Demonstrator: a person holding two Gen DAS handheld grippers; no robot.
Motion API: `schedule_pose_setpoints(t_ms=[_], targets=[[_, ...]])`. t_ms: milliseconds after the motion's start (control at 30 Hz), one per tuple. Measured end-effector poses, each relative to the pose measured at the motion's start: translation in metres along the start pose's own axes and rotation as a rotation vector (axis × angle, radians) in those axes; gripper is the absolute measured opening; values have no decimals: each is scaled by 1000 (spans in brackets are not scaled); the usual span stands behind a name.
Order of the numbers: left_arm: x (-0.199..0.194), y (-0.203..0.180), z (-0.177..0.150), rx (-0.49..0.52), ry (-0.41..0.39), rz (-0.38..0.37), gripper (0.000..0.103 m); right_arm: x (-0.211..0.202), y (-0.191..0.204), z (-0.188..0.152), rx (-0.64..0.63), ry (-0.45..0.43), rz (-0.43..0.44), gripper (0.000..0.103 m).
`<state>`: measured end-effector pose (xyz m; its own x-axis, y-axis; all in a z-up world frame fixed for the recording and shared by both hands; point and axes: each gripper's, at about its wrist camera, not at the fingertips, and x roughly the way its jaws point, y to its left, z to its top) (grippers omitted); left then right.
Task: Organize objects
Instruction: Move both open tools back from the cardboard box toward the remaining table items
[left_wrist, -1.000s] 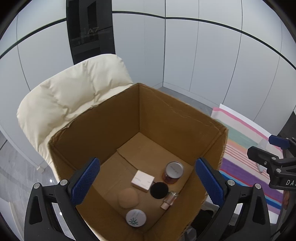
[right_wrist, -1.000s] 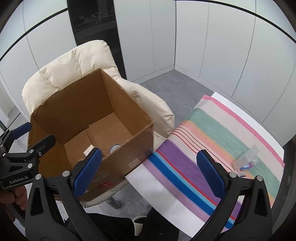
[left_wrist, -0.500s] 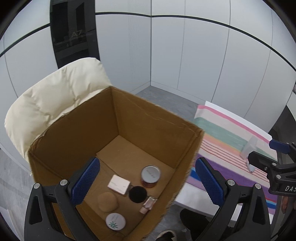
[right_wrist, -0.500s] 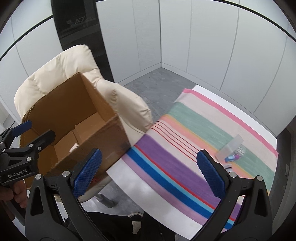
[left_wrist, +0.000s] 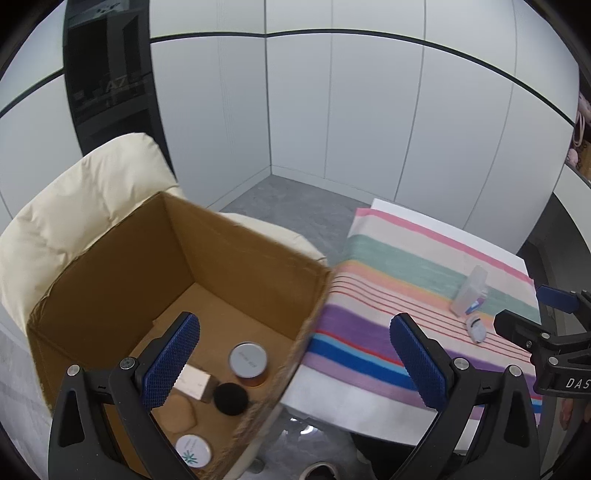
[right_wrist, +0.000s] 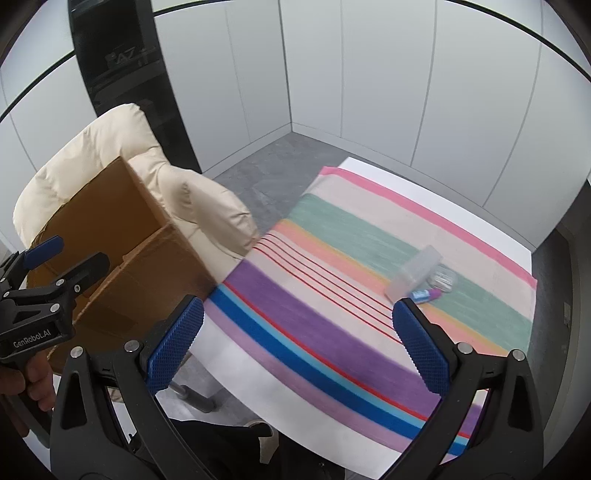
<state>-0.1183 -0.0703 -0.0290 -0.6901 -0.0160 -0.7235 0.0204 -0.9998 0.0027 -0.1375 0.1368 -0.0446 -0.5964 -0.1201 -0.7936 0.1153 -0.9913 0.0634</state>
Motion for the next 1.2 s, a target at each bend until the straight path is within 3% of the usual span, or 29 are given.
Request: schedule_pose_setpoints(t_ms=[1200], targets=[[12,-145,12,169,5,-163,103,-36,-132,-44,167,7,-120,103]])
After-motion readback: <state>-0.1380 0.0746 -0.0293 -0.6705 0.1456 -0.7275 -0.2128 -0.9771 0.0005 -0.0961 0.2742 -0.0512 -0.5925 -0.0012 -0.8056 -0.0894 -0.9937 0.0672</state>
